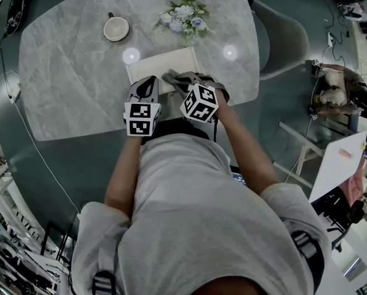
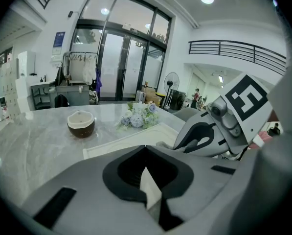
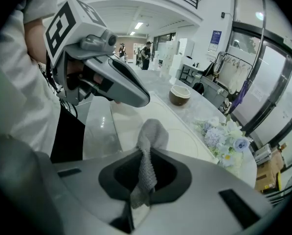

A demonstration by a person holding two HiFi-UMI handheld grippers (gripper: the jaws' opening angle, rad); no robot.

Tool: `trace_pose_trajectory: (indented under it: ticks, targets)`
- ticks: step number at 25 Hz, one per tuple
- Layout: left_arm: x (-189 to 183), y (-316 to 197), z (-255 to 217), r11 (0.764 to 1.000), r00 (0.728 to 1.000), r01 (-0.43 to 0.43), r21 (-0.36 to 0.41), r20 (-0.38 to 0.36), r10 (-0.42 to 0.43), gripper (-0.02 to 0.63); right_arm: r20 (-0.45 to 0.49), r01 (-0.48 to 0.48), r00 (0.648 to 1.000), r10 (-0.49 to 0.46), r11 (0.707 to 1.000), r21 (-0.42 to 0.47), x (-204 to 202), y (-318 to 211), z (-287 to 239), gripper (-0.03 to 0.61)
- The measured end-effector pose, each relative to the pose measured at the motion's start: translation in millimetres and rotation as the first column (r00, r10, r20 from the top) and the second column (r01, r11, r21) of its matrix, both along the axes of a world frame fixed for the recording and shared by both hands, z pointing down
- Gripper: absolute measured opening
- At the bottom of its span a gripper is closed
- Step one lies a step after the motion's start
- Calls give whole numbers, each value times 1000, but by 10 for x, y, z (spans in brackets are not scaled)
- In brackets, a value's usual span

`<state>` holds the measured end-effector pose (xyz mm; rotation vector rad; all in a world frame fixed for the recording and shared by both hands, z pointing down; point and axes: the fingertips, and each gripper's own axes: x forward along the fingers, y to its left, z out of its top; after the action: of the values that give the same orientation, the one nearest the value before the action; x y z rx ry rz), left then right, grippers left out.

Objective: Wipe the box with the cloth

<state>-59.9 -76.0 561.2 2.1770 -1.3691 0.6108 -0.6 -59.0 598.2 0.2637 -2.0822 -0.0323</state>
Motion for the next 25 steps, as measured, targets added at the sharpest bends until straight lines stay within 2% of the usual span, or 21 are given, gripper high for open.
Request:
trace_pose_trajectory:
  ticks: [16,21,25]
  targets:
    - [209,139,62,1000,999,-26,-13,-21,26,23,24,-32,999,34,998,-61,103,323,7,42]
    - [233,98,24,1000,999,-31,0,-25,31,23,55,-53,997,54,999,-8,136,263,-199,43]
    - [215,-2,20,999,999,-31,8,-27,32,23,109,-106,989,99,993,54,189,-67,-499,43]
